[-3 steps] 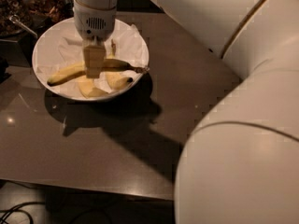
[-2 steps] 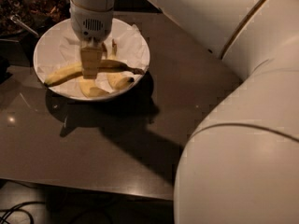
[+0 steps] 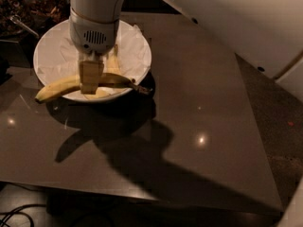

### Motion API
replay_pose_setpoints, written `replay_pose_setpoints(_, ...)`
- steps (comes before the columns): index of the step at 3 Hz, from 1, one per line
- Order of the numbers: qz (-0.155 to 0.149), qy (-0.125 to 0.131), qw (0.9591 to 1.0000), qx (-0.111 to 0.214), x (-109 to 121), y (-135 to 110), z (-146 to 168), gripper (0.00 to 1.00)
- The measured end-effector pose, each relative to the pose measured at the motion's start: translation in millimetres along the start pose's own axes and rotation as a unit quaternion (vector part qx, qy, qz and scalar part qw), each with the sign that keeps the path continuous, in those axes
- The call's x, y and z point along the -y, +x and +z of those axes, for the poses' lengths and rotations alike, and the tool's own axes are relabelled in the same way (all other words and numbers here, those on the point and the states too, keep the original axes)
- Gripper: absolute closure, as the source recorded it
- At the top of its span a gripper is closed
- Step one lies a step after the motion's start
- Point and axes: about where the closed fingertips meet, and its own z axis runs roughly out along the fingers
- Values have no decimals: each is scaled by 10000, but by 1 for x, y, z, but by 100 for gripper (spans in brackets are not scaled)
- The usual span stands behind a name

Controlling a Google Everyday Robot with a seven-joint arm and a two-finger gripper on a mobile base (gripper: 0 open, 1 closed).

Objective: Pick banana from white bowl

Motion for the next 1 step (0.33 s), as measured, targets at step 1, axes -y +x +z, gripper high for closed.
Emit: replay_pose_setpoints(1,-3,0,10000,-7,-3,0,0,100)
